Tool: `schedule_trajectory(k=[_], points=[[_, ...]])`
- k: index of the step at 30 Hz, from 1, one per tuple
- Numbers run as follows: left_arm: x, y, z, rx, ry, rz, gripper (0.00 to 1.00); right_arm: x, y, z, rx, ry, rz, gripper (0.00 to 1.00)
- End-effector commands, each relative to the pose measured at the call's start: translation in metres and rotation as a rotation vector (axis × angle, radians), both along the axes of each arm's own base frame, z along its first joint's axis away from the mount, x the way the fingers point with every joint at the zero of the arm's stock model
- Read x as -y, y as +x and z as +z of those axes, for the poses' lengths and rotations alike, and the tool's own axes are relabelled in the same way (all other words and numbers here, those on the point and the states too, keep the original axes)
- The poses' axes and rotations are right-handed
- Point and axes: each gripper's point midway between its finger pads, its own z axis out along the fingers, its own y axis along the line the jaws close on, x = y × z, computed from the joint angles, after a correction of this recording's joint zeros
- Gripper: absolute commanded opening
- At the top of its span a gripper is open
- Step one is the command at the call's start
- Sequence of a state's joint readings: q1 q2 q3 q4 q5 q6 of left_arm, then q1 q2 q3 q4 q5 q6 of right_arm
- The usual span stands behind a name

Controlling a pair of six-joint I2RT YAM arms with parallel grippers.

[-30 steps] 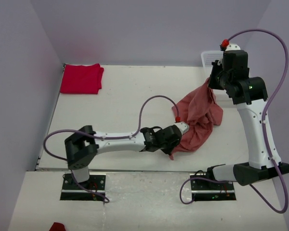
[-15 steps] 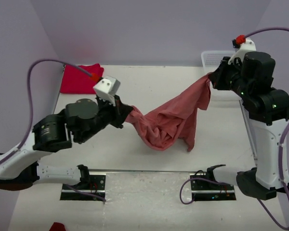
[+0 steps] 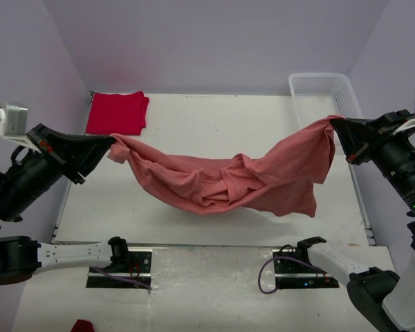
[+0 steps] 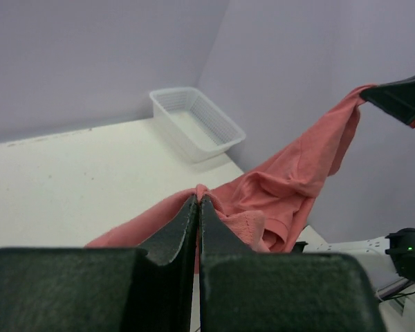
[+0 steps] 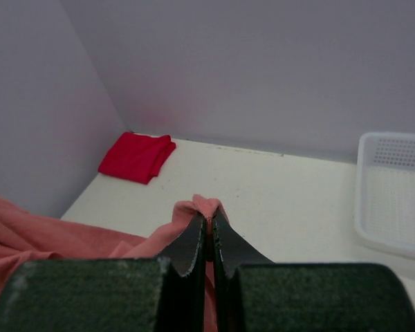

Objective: Fold and stack the t-shirts
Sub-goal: Flatten out the tshirt

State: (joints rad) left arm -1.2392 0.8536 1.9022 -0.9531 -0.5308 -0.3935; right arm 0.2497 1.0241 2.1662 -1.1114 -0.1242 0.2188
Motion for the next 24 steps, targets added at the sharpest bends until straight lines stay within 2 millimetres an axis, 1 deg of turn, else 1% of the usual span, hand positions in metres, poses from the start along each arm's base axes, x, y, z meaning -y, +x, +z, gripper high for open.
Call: schedule_trajectory(k=[1,2,3,5,6,7,8,9,10,11,12,13,14,15,16,17,18,19,20,22,24], points=[[-0.006,-0.013,0.031,0.082,-0.076,-0.065,0.0,-0.003,-0.004,0.02,0.072,-0.004,0.029,0.0],[-0.005,-0.013,0.031,0.078,-0.077,-0.067,0.0,-0.005,-0.006,0.022,0.076,-0.001,0.038,0.0],[0.0,-0.014,0.027,0.067,-0.073,-0.084,0.0,-0.007,-0.008,0.024,0.078,0.006,0.05,0.0],[0.004,-0.012,0.018,0.048,-0.057,-0.078,0.0,-0.012,-0.008,0.027,0.085,0.012,0.08,0.0],[0.008,-0.009,0.005,0.014,-0.043,-0.064,0.0,-0.014,-0.006,0.028,0.081,0.017,0.089,0.0],[0.011,-0.007,-0.003,-0.005,-0.035,-0.056,0.0,-0.016,-0.005,0.03,0.083,0.017,0.098,0.0],[0.013,-0.005,-0.011,-0.024,-0.031,-0.05,0.0,-0.022,0.005,0.026,0.056,0.013,0.115,0.0],[0.021,-0.001,-0.029,-0.064,-0.01,-0.039,0.0,-0.025,0.008,0.027,0.053,0.015,0.131,0.0],[0.02,-0.002,-0.032,-0.07,-0.027,-0.037,0.0,-0.028,0.013,0.025,0.047,0.014,0.139,0.0],[0.024,-0.001,-0.038,-0.079,-0.034,-0.042,0.0,-0.03,0.017,0.03,0.065,0.02,0.143,0.0],[0.037,-0.002,-0.055,-0.1,-0.005,-0.071,0.0,-0.03,0.016,0.034,0.088,0.024,0.145,0.0],[0.041,-0.003,-0.056,-0.101,-0.017,-0.081,0.0,-0.031,0.019,0.033,0.094,0.025,0.148,0.0],[0.048,-0.003,-0.063,-0.114,-0.003,-0.096,0.0,-0.031,0.014,0.043,0.14,0.027,0.152,0.0],[0.062,-0.006,-0.07,-0.123,0.026,-0.139,0.0,-0.03,0.015,0.044,0.149,0.013,0.148,0.0],[0.07,-0.009,-0.066,-0.113,0.015,-0.173,0.0,-0.028,0.009,0.052,0.177,0.01,0.145,0.0],[0.078,-0.013,-0.065,-0.101,0.012,-0.216,0.0,-0.027,0.008,0.052,0.174,0.004,0.143,0.0],[0.09,-0.023,-0.065,-0.084,0.02,-0.294,0.0,-0.026,0.007,0.054,0.181,-0.002,0.139,0.0],[0.095,-0.026,-0.057,-0.058,-0.014,-0.324,0.0,-0.025,0.002,0.057,0.193,-0.003,0.142,0.0],[0.097,-0.03,-0.051,-0.043,-0.031,-0.348,0.0,-0.025,-0.002,0.058,0.203,-0.002,0.148,0.0],[0.094,-0.038,-0.039,-0.012,-0.074,-0.387,0.0,-0.025,-0.019,0.064,0.242,-0.003,0.177,0.0],[0.087,-0.042,-0.03,0.007,-0.105,-0.397,0.0,-0.027,-0.03,0.071,0.284,-0.003,0.203,0.0]])
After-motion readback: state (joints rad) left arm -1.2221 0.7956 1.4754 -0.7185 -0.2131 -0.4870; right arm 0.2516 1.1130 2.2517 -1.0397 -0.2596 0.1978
